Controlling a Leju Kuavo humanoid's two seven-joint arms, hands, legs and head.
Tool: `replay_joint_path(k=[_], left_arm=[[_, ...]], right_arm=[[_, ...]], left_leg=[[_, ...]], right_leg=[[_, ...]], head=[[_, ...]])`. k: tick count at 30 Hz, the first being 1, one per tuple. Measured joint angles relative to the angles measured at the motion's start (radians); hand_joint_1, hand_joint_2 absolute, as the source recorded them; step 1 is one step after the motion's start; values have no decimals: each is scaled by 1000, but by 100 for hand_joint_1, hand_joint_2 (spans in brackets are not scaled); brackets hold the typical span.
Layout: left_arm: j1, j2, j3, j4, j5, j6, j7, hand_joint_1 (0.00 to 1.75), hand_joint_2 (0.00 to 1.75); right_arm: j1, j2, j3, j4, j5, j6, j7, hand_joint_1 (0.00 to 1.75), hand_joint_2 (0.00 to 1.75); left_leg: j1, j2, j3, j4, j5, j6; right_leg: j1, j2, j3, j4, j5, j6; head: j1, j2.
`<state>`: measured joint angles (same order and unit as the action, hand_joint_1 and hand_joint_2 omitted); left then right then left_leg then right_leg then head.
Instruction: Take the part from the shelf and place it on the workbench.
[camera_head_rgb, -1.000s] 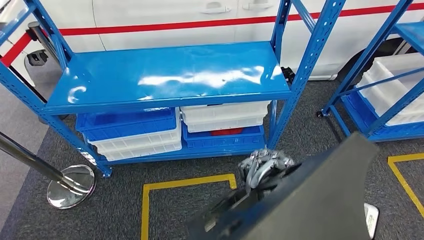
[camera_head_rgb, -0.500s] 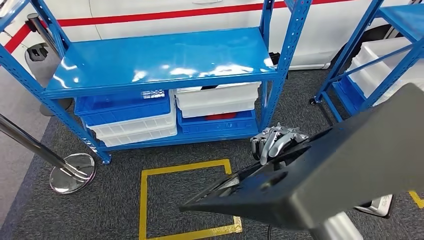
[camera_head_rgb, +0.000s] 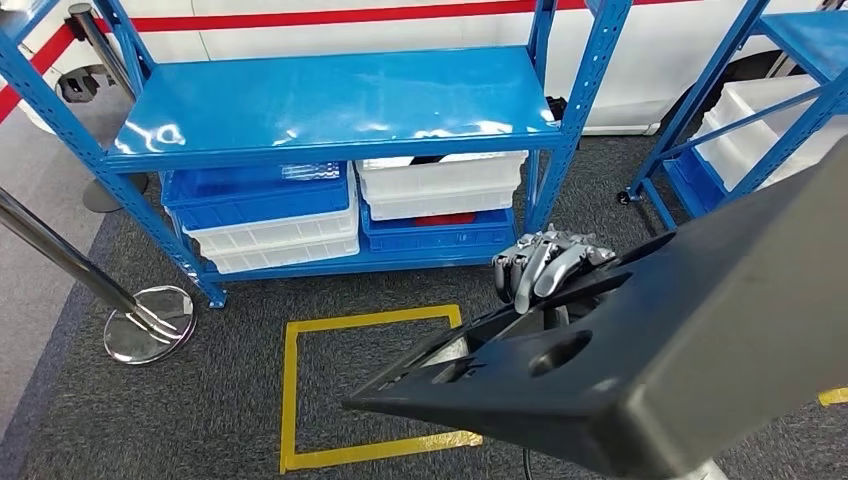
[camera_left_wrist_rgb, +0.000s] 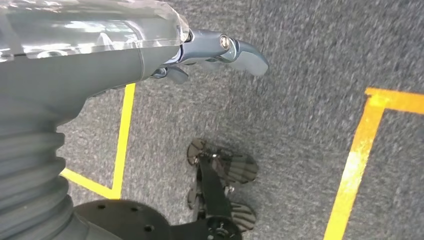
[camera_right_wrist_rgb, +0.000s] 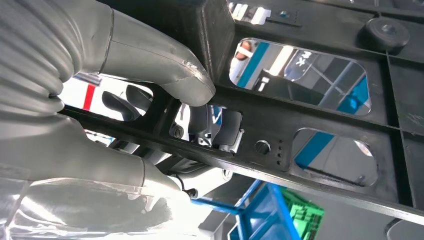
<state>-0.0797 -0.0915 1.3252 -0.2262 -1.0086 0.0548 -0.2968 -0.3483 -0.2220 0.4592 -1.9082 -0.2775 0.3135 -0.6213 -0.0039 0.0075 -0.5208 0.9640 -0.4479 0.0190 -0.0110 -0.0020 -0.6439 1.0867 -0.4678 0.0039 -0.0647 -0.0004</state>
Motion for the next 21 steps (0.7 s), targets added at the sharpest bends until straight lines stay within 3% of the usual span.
replay_joint_path(k=[2,3,4,5,8,10,12,14,15,18,19,20,21], left_arm=[[0,0,0,0,0,-3,0,0,175],[0,0,0,0,0,-3,0,0,175],[1,0,0,0,0,-4,0,0,175],[1,0,0,0,0,-4,0,0,175],[2,-1,0,0,2,-7,0,0,175],[1,-1,0,0,3,-9,-2,0,175],[1,0,1,0,3,-10,-4,0,175],[2,2,2,-1,5,-11,-8,0,175],[2,3,3,-1,7,-10,-9,0,175],[5,4,6,-1,13,-8,-7,0,175],[7,4,8,-1,14,-8,-5,0,175],[9,4,11,-1,14,-6,-3,0,175],[10,4,13,-1,14,-6,0,0,175]], right_arm=[[-3,3,7,2,0,0,1,175,175],[-2,4,11,4,0,0,1,175,175],[-2,6,14,6,-1,0,1,175,175],[-2,7,16,7,-1,0,1,175,175],[-8,11,21,8,-2,0,2,175,175],[-14,13,24,10,3,-4,3,175,175],[-19,11,25,15,17,-15,2,175,175],[-26,3,25,24,27,-19,0,175,175],[-29,-1,24,28,28,-16,-1,175,175],[-25,-9,15,40,45,9,-1,175,175],[-21,-8,13,43,56,15,-2,175,175],[-17,-6,11,47,67,18,-2,175,175],[-14,-4,11,49,76,16,-2,175,175]], left_leg=[[-1,1,-8,0,5,6],[-2,1,-11,2,6,7],[-3,1,-14,5,6,8],[-3,0,-15,8,6,7],[-5,-3,-21,24,0,0],[-6,-4,-33,35,-3,-8],[-6,-6,-39,38,-3,-17],[-5,-9,-51,61,-22,-27],[-3,-10,-68,101,-46,-32],[8,-10,-155,289,-132,-46],[10,-9,-169,322,-137,-48],[13,-8,-166,315,-123,-50],[14,-3,-143,267,-93,-51]], right_leg=[[-1,2,-60,139,-71,3],[-2,2,-84,196,-90,4],[-2,2,-93,221,-92,5],[-2,2,-81,205,-74,5],[1,1,20,13,11,-5],[5,1,49,-54,23,-13],[5,-1,47,-59,23,-19],[2,-9,48,-67,28,-30],[0,-15,49,-71,30,-34],[3,-36,48,-71,31,-38],[3,-44,48,-71,31,-38],[4,-53,48,-70,31,-38],[4,-61,48,-70,30,-37]], head=[[0,0],[0,0],[0,0],[0,0],[0,0],[0,0],[0,0],[0,0],[0,0],[0,0],[0,0],[0,0],[0,0]])
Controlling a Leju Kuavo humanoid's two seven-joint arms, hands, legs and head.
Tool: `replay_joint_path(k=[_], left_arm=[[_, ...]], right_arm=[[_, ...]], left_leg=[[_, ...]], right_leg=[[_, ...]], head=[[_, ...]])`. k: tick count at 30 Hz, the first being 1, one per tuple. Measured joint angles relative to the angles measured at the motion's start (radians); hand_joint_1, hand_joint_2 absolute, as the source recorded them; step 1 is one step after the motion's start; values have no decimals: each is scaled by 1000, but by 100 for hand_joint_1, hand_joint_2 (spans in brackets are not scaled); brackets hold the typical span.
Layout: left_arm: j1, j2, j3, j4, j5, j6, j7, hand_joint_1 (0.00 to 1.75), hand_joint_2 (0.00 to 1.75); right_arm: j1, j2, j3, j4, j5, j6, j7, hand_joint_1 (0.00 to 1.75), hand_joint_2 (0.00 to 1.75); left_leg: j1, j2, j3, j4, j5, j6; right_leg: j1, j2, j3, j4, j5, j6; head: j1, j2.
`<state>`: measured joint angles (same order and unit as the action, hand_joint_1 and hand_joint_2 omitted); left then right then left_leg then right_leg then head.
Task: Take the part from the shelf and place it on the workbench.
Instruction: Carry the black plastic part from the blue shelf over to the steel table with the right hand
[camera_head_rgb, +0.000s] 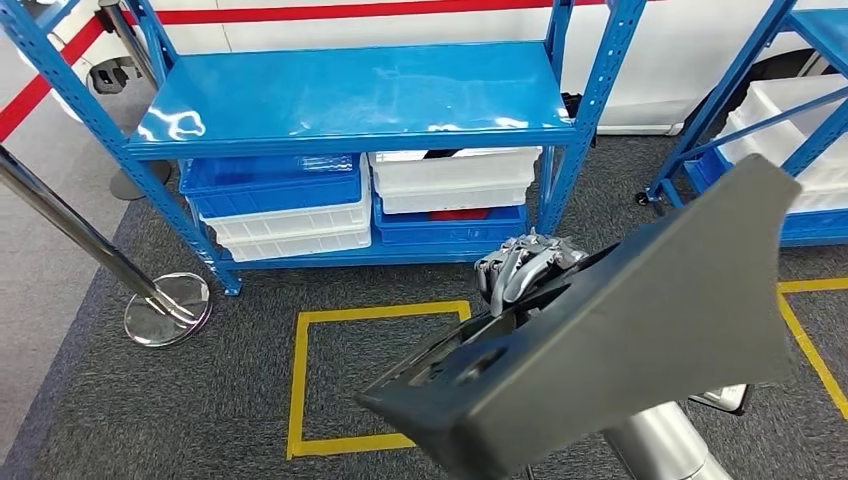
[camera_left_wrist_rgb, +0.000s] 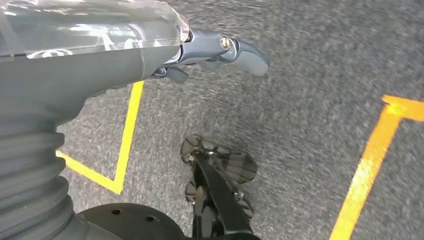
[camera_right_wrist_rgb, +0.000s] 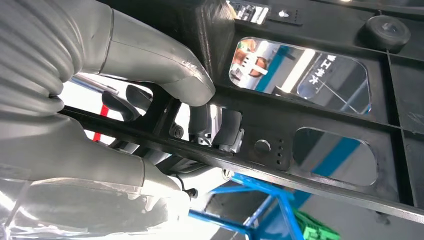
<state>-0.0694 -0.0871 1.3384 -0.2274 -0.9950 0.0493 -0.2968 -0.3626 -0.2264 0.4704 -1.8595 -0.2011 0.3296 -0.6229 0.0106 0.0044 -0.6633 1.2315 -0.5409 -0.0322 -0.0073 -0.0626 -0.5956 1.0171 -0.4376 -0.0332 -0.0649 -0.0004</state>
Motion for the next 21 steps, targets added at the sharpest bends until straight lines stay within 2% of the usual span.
replay_joint_path(k=[1,3,4,5,6,7,9,11,12,13,14,15,16,18,19,20,21], left_arm=[[0,0,2,0,-1,1,2,0,175],[-3,1,4,0,-3,3,6,0,175],[-4,1,5,0,-4,3,7,0,175],[-5,2,5,0,-4,4,7,0,175],[-4,3,6,-1,-6,4,8,0,175],[-3,4,6,-1,-8,4,9,0,175],[-1,6,6,-1,-14,4,10,0,175],[-3,8,6,-2,-17,3,11,0,175],[-4,9,6,-2,-17,2,10,0,175],[-4,10,7,-2,-15,2,9,0,175],[-3,11,7,-2,-13,2,9,0,175],[-2,12,7,-2,-12,2,8,0,175],[-1,13,8,-2,-10,0,8,0,175],[-3,15,8,-2,-4,-4,8,0,175],[-4,17,9,-3,-1,-7,8,0,175],[-4,19,9,-4,2,-11,7,0,175],[-3,22,9,-5,2,-14,6,0,175]], right_arm=[[1,2,0,1,6,-4,0,175,175],[2,4,0,3,14,-14,0,175,175],[4,4,0,4,16,-17,0,175,175],[5,4,0,5,18,-18,0,175,175],[6,5,0,7,18,-17,0,175,175],[7,4,-1,8,19,-13,0,175,175],[10,1,-6,10,18,0,0,175,175],[24,-4,-19,10,21,20,0,175,175],[35,-5,-26,10,27,32,0,175,175],[47,-4,-33,10,38,43,0,175,175],[59,-1,-38,10,50,49,0,175,175],[67,5,-40,10,62,52,0,175,175],[71,11,-41,10,69,51,0,175,175],[71,23,-40,10,74,44,0,175,175],[68,28,-39,9,72,38,0,175,175],[63,30,-37,9,67,30,0,175,175],[54,31,-34,9,61,24,1,175,175]], left_leg=[[1,15,37,-75,36,0],[-6,52,96,-198,80,9],[-10,63,107,-225,86,15],[-15,60,105,-230,85,22],[-15,48,102,-232,88,29],[-14,37,103,-236,93,35],[-11,17,106,-245,104,49],[-11,-4,103,-247,112,58],[-12,-18,100,-245,113,60],[-13,-33,98,-244,114,61],[-14,-48,97,-242,115,60],[-14,-63,96,-238,115,59],[-13,-78,96,-234,113,56],[-14,-103,87,-221,109,48],[-14,-114,81,-215,108,42],[-13,-125,74,-212,109,36],[-11,-135,69,-212,111,30]], right_leg=[[0,-8,1,1,-1,1],[4,-23,3,2,-2,9],[5,-31,4,3,-2,14],[6,-39,5,2,-2,19],[5,-48,6,2,-1,25],[2,-47,6,5,-4,31],[-3,-9,-11,50,-40,40],[-6,43,-65,172,-110,41],[-6,54,-95,240,-138,41],[-6,59,-116,286,-150,41],[-6,62,-120,294,-142,40],[-6,64,-103,261,-114,38],[-8,74,-70,195,-77,36],[-12,115,-11,70,-29,36],[-13,129,2,38,-21,36],[-12,133,3,30,-23,35],[-10,120,2,28,-20,32]], head=[[0,0],[0,0],[0,0],[0,0],[0,0],[0,0],[0,0],[0,0],[0,0],[0,0],[0,0],[0,0],[0,0],[0,0],[0,0],[0,0],[0,0]])
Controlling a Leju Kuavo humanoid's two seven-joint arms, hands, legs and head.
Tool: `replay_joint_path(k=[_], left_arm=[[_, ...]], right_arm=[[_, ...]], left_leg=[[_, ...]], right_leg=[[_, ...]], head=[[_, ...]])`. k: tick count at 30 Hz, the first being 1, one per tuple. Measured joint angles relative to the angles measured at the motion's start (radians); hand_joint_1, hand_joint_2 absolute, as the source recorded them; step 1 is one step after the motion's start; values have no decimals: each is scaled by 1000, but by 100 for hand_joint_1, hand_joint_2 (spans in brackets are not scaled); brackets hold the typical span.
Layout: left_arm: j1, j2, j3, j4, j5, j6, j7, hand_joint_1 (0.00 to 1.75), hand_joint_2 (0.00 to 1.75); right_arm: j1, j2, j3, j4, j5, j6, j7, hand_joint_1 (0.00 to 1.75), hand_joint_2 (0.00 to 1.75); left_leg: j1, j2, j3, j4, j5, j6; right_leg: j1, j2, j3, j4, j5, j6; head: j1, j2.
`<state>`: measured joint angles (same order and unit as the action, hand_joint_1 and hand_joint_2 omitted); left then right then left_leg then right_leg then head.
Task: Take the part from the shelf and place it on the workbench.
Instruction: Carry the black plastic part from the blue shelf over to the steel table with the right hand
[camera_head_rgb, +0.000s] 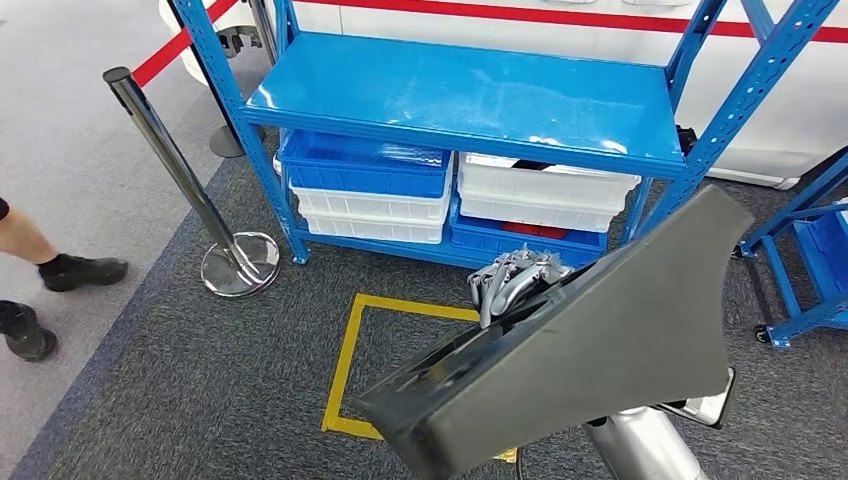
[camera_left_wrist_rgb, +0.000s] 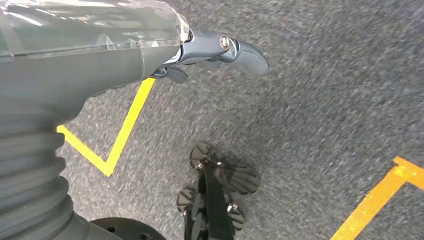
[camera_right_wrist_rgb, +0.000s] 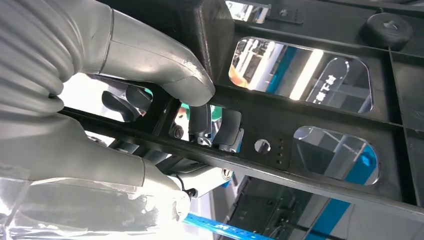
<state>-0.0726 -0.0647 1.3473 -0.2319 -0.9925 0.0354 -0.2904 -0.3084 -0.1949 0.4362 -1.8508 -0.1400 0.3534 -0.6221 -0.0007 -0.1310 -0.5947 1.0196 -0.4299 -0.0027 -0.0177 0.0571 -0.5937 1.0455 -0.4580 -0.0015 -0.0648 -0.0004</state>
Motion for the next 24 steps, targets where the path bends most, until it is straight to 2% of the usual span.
replay_joint_path(k=[1,3,5,9,11,12,13,15,16,17,18,20,21,22,23,24], left_arm=[[2,3,0,-1,-1,-3,0,0,175],[6,10,0,-2,-2,-7,1,0,175],[7,13,0,-2,-3,-9,2,0,175],[6,13,0,-2,-3,-9,2,0,175],[3,16,0,-3,-5,-12,2,0,175],[0,19,0,-3,-8,-15,4,0,175],[-2,22,0,-3,-11,-19,6,0,175],[-5,29,0,-3,-16,-27,12,0,175],[-5,32,0,-3,-17,-31,14,0,175],[-6,35,0,-3,-18,-36,15,0,175],[-5,36,0,-3,-19,-40,13,0,175],[-8,34,-1,-3,-23,-48,8,0,175],[-11,33,-2,-3,-25,-51,4,0,175],[-14,31,-2,-3,-27,-53,2,0,175],[-17,29,-3,-3,-29,-53,-1,0,175],[-17,28,-3,-3,-31,-54,-2,0,175]], right_arm=[[-11,0,2,0,-8,-5,0,175,175],[-33,-1,6,1,-21,-12,1,175,175],[-40,-1,7,1,-27,-13,1,175,175],[-40,-1,7,1,-27,-13,1,175,175],[-44,-2,7,2,-32,-17,1,175,175],[-46,-3,9,3,-33,-23,1,175,175],[-48,-5,12,2,-32,-31,2,175,175],[-55,-8,29,-6,-17,-48,6,175,175],[-61,-10,39,-9,-10,-53,8,175,175],[-69,-13,49,-13,-4,-54,9,175,175],[-74,-17,56,-15,1,-54,9,175,175],[-81,-27,68,-25,16,-55,10,175,175],[-82,-33,75,-30,26,-56,10,175,175],[-82,-38,83,-35,34,-56,12,175,175],[-81,-44,90,-38,41,-56,13,175,175],[-82,-49,98,-40,47,-56,15,175,175]], left_leg=[[2,1,-3,1,0,-6],[0,39,-13,18,-13,-15],[-2,77,-20,34,-26,-18],[-2,78,-21,36,-27,-18],[1,97,-56,110,-70,-24],[3,108,-88,179,-100,-28],[6,121,-99,212,-110,-31],[0,162,-43,115,-64,-18],[-5,176,-2,34,-30,-7],[-8,183,26,-17,-13,5],[-6,170,31,-25,-7,11],[0,147,41,-40,6,22],[1,134,39,-43,10,25],[1,121,37,-42,12,28],[1,105,35,-40,13,29],[1,88,34,-38,13,29]], right_leg=[[1,-12,0,-3,3,-6],[-1,-33,2,-12,8,-19],[-2,-42,3,-15,10,-24],[-2,-43,3,-15,10,-24],[1,-58,2,-15,10,-26],[2,-75,1,-15,9,-27],[4,-100,1,-15,8,-27],[6,-157,5,-15,5,-17],[7,-181,10,-17,4,-9],[7,-197,15,-18,2,0],[5,-189,17,-14,-3,6],[2,-131,-5,44,-43,13],[0,-94,-32,105,-74,15],[0,-71,-67,175,-105,16],[0,-61,-98,233,-123,17],[0,-58,-115,262,-122,18]], head=[[0,0],[0,0],[0,0],[0,0],[0,0],[0,0],[0,0],[0,0],[0,0],[0,0],[0,0],[0,0],[0,0],[0,0],[0,0],[0,0]])
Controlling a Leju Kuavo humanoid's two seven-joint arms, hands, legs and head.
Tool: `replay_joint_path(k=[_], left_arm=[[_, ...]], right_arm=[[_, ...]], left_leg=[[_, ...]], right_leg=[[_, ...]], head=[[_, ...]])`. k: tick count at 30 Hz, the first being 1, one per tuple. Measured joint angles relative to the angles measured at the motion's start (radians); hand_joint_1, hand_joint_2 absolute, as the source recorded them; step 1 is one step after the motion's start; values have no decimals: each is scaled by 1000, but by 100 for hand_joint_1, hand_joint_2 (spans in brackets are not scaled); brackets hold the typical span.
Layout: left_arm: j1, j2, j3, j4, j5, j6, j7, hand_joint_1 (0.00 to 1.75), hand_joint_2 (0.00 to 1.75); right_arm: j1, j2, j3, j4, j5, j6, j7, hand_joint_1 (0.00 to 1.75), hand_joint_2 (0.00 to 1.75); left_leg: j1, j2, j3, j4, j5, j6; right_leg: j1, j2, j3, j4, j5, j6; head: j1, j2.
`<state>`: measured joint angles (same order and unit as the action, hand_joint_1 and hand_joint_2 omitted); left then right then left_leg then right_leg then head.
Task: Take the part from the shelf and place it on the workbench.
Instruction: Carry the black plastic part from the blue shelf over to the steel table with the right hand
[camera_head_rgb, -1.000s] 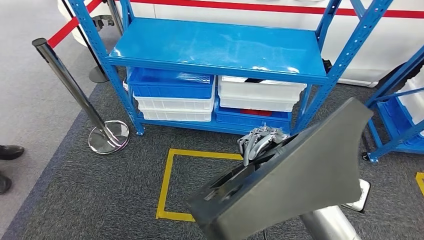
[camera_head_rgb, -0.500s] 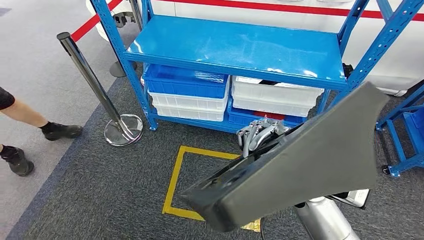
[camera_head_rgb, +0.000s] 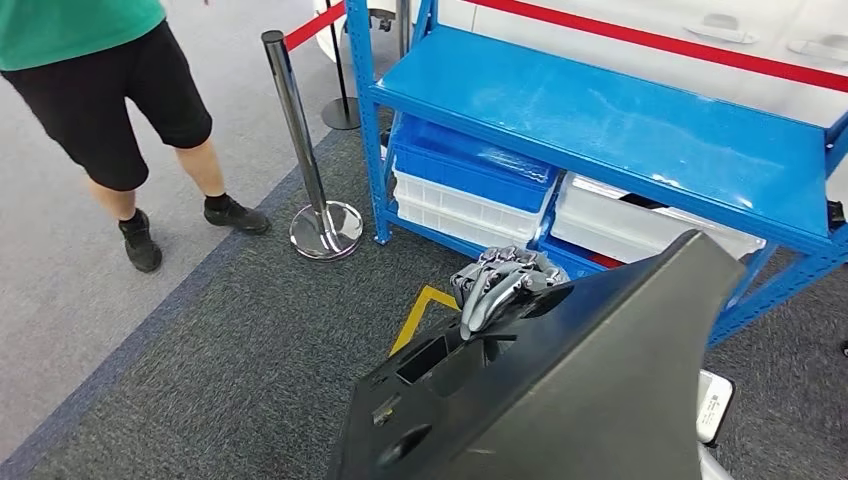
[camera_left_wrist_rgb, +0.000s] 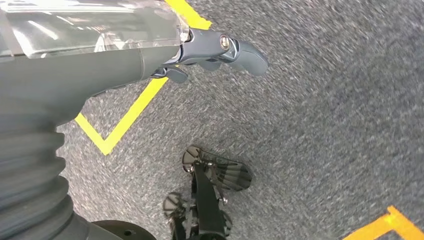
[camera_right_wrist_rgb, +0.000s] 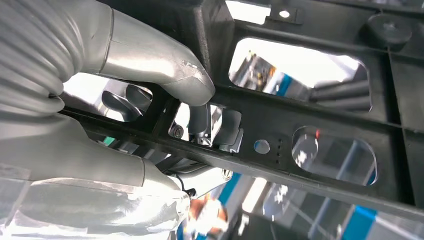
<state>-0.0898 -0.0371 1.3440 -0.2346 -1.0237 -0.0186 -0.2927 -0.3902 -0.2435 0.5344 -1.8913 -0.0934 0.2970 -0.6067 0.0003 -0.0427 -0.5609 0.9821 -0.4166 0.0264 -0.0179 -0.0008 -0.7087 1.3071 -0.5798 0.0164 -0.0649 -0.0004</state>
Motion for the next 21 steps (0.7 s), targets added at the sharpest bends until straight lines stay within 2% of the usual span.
replay_joint_path(k=[1,2,3,4,5,6,8,9,10,11,12,13,14,15,16,17,18,20,21], left_arm=[[0,-1,0,0,-2,0,-1,0,175],[1,-3,-1,0,-4,0,-2,0,175],[1,-5,-1,1,-7,-1,-3,0,175],[-1,-6,-3,1,-11,-2,-4,0,175],[-3,-8,-5,1,-16,-3,-4,0,175],[-3,-8,-8,2,-20,-3,-2,0,175],[-1,-8,-14,2,-28,-3,3,0,175],[2,-9,-17,2,-30,-3,6,0,175],[3,-9,-21,2,-32,-2,8,0,175],[2,-9,-23,3,-33,-1,10,0,175],[0,-9,-25,3,-33,1,12,0,175],[-2,-9,-25,3,-33,3,13,0,175],[-4,-9,-26,3,-33,5,14,0,175],[-3,-9,-26,3,-33,6,16,0,175],[-2,-9,-26,3,-33,8,17,0,175],[0,-9,-26,3,-33,8,18,0,175],[2,-9,-26,3,-32,9,19,0,175],[0,-9,-26,3,-31,10,19,0,175],[-1,-9,-26,3,-30,11,18,0,175]], right_arm=[[-1,-3,7,-2,4,-1,3,175,175],[-3,-6,14,-4,9,-3,7,175,175],[-5,-7,22,-5,16,-7,11,175,175],[-7,-8,28,-7,22,-13,14,175,175],[-8,-8,35,-8,28,-19,16,175,175],[-8,-9,41,-9,33,-25,16,175,175],[-12,-10,51,-10,38,-36,19,175,175],[-16,-10,56,-10,38,-40,23,175,175],[-21,-10,61,-10,36,-43,28,175,175],[-26,-10,66,-10,33,-45,32,175,175],[-31,-10,69,-9,29,-46,36,175,175],[-35,-10,73,-7,25,-46,38,175,175],[-38,-10,76,-5,21,-46,40,175,175],[-41,-10,79,-2,19,-46,43,175,175],[-45,-10,82,0,17,-46,45,175,175],[-49,-10,85,3,14,-46,46,175,175],[-54,-10,88,5,10,-45,47,175,175],[-70,-11,92,10,-5,-43,46,175,175],[-80,-11,94,13,-14,-43,45,175,175]], left_leg=[[0,-16,-1,4,-1,-1],[1,-32,-1,8,-2,-4],[2,-48,-3,14,-5,-7],[1,-62,-8,23,-8,-12],[2,-75,-15,30,-11,-18],[3,-87,-22,34,-12,-24],[8,-110,-34,33,-10,-37],[9,-104,-37,35,-11,-43],[9,-79,-46,51,-22,-49],[8,-45,-64,87,-44,-54],[9,-6,-91,144,-75,-58],[11,19,-126,214,-110,-63],[13,29,-158,278,-136,-68],[15,33,-176,316,-144,-71],[16,36,-175,315,-133,-73],[17,42,-151,271,-104,-73],[17,55,-113,198,-68,-72],[11,94,-45,69,-20,-58],[7,105,-31,39,-12,-50]], right_leg=[[-1,2,1,-11,21,0],[-2,7,22,-62,58,0],[-5,27,53,-133,96,-1],[-8,52,81,-198,122,0],[-11,72,100,-245,137,1],[-10,85,107,-265,139,0],[-8,67,107,-270,138,-7],[-8,54,109,-275,140,-14],[-9,39,111,-281,142,-21],[-10,24,114,-286,144,-27],[-8,8,115,-288,144,-32],[-6,-8,115,-289,143,-34],[-4,-24,115,-288,142,-34],[-4,-40,115,-288,140,-34],[-4,-55,116,-287,139,-33],[-4,-70,117,-287,137,-31],[-4,-83,120,-287,135,-29],[0,-106,126,-286,130,-21],[2,-116,129,-286,129,-15]], head=[[0,0],[0,0],[0,0],[0,0],[0,0],[0,0],[0,0],[0,0],[0,0],[0,0],[0,0],[0,0],[0,0],[0,0],[0,0],[0,0],[0,0],[0,0],[0,0]])
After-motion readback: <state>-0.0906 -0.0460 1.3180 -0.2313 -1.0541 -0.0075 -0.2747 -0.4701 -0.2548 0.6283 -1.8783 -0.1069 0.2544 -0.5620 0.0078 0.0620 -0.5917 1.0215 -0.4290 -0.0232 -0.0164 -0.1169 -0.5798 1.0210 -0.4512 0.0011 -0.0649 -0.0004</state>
